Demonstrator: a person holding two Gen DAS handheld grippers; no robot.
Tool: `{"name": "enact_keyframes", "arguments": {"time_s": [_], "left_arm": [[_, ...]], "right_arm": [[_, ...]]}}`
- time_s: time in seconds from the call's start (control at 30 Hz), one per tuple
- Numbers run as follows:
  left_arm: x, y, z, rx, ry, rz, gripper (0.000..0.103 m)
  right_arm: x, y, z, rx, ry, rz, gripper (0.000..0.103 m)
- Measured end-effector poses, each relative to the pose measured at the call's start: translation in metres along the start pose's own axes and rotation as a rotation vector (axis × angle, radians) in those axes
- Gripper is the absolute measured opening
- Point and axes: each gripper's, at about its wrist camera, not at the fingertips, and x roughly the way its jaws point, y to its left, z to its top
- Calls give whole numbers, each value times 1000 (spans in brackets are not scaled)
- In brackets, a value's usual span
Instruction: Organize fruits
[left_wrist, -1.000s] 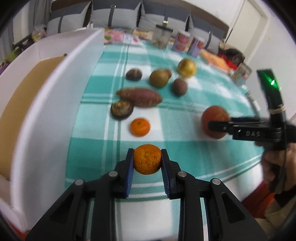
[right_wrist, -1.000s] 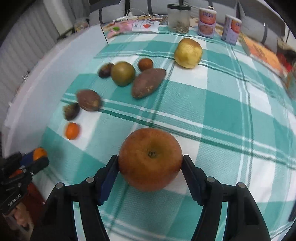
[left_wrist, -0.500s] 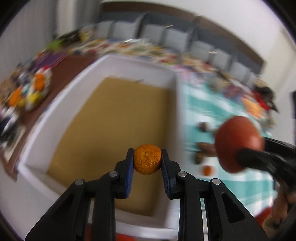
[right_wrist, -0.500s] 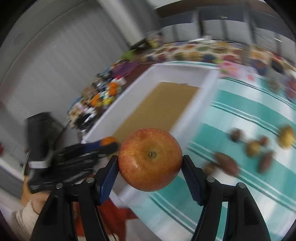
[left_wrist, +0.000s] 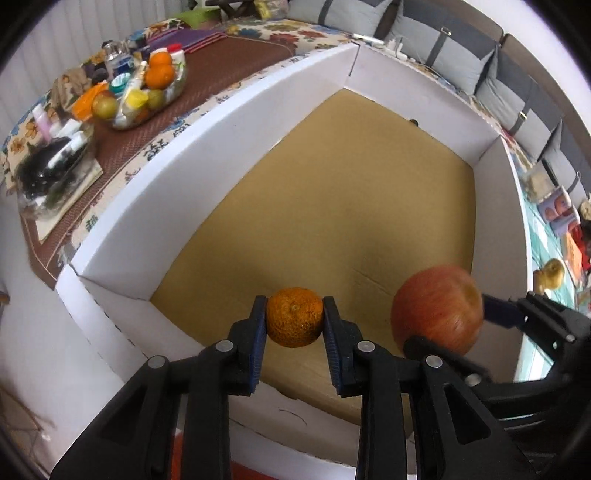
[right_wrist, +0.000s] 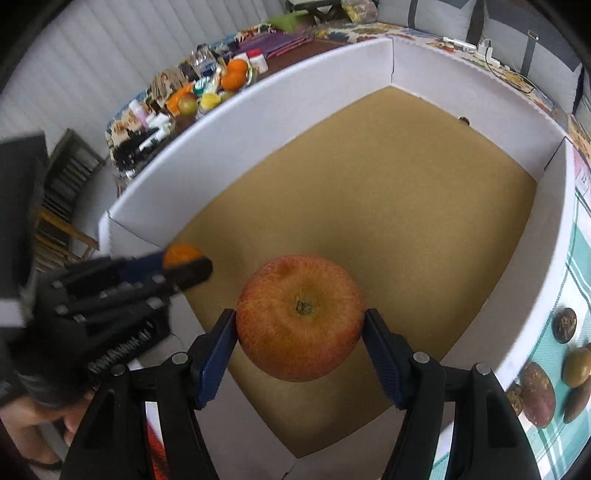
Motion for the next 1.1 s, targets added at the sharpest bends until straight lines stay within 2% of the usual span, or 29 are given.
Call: {"name": "enact_keyframes", "arguments": {"time_s": [0.07, 0.1, 0.13, 0.17, 0.2, 0.23, 0.4, 0.5, 0.57, 0.7, 0.77, 0.87, 0.97, 1.03, 1.1], "left_arm": [[1, -2, 0, 12, -3, 3, 36], [2, -3, 0, 20, -5, 0, 43], [1, -5, 1, 25, -4, -4, 59], [1, -5, 0, 15, -3, -10, 68], [-2, -3, -1, -5, -10, -20, 80], [-6, -1, 0, -25, -29, -31, 82], [-52, -6, -3, -67, -179, -75, 87], [-76, -33, -13, -19, -248, -117, 90], [-88, -66, -28, 45, -278, -174, 91], [-93, -133, -69, 184, -291, -278, 93], [-89, -166, -94, 264, -291, -316, 94], [-66, -220, -136, 407, -245, -357, 94], [-38, -262, -172, 524, -204, -371, 94], [-22, -282, -189, 570, -188, -366, 94], [-5, -298, -198, 593, -174, -357, 94]], "right_arm": [[8, 3, 0, -41, 23, -46, 69], [10, 4, -2, -53, 31, -64, 69], [9, 2, -4, -60, 31, -75, 69], [-1, -2, -11, -68, 11, -78, 72], [-6, -2, -13, -70, -4, -78, 83], [-16, -4, -14, -67, -27, -80, 96], [-77, -19, -30, -76, -154, -121, 100], [-123, -42, -64, -54, -244, -179, 103], [-142, -59, -90, -24, -283, -213, 103], [-166, -113, -175, 76, -320, -333, 103], [-168, -147, -231, 160, -319, -396, 103], [-163, -185, -293, 280, -323, -473, 103], [-164, -224, -354, 466, -356, -530, 103], [-164, -237, -375, 546, -384, -538, 103], [-163, -252, -384, 608, -372, -532, 103]]}}
